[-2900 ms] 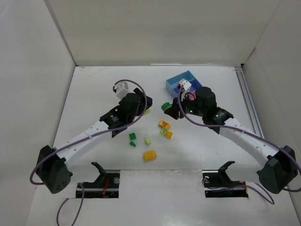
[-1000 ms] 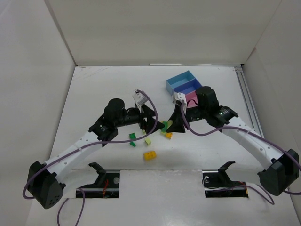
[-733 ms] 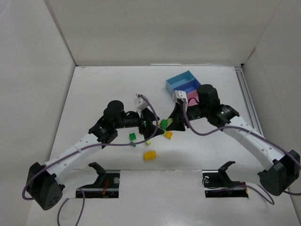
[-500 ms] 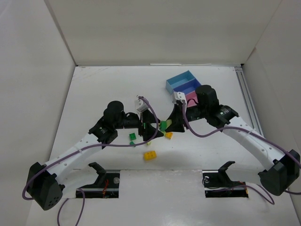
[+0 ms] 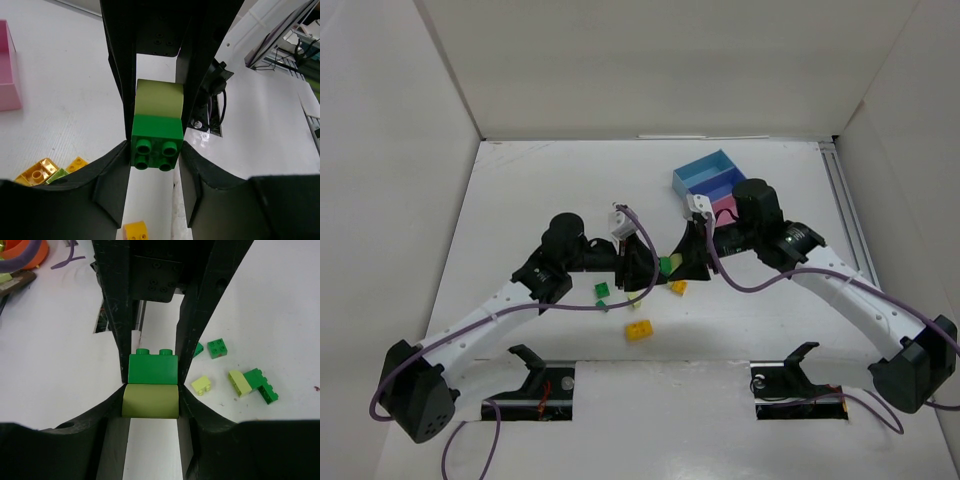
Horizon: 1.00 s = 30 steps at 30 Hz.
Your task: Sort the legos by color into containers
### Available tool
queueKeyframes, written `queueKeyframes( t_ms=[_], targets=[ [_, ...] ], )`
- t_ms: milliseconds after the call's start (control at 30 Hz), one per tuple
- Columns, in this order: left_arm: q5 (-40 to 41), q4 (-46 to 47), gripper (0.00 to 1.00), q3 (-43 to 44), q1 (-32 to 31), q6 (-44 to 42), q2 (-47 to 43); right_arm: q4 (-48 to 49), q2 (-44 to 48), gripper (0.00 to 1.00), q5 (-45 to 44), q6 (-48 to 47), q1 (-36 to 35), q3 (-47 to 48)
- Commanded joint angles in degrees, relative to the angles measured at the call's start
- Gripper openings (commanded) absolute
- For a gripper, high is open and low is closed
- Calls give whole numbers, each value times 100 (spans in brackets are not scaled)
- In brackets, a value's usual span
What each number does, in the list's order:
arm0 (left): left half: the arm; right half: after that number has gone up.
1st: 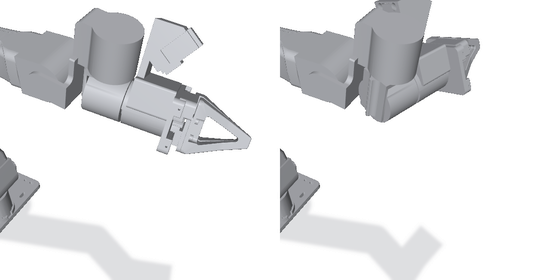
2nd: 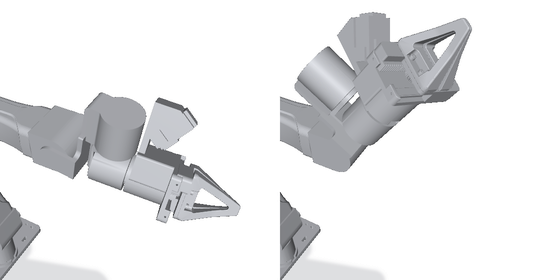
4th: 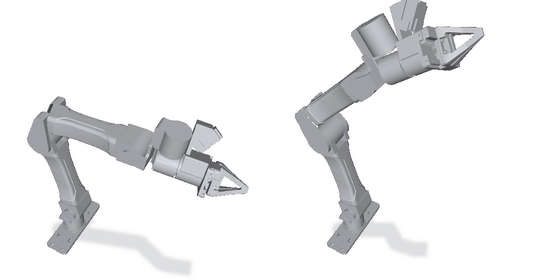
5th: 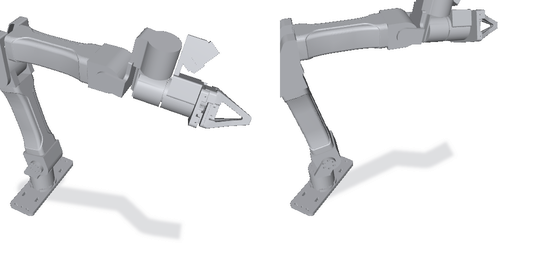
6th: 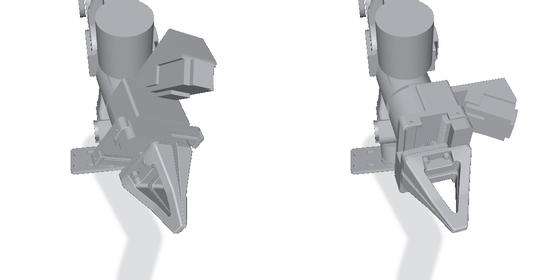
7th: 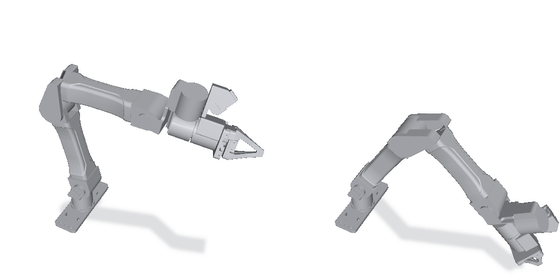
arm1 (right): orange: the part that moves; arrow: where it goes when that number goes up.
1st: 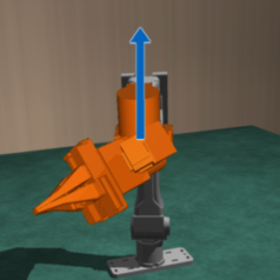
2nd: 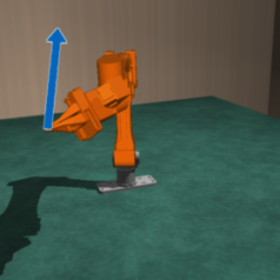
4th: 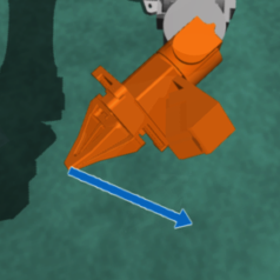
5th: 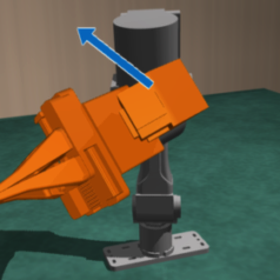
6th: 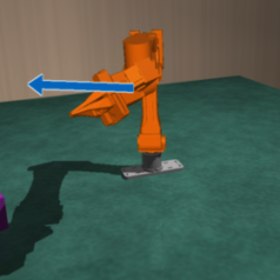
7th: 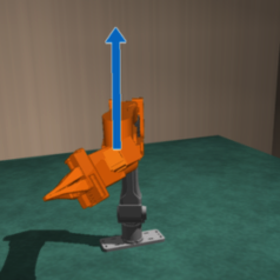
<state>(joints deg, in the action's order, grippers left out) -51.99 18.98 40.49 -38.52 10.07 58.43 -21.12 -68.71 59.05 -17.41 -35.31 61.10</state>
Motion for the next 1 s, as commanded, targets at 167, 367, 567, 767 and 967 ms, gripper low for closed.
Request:
queueKeyframes(
  t_ms=[167,367,567,767,967],
  targets=[
    [530,387,15,55,-6,215,-306,92,-2,0,-86,-34,-46,262],
    [1163,335,3,55,-6,329,-421,-102,-2,0,-411,-87,85,148],
    [2042,158,1,108,160,636,-360,-296,243,0,-762,-88,726,-90],
    [2491,-26,5,582,425,1049,281,-515,446,0,-2772,650,1332,-142],
    [2607,-808,1,2303,477,1042,2319,-428,446,0,-3829,1134,2089,-142]
  ],
)
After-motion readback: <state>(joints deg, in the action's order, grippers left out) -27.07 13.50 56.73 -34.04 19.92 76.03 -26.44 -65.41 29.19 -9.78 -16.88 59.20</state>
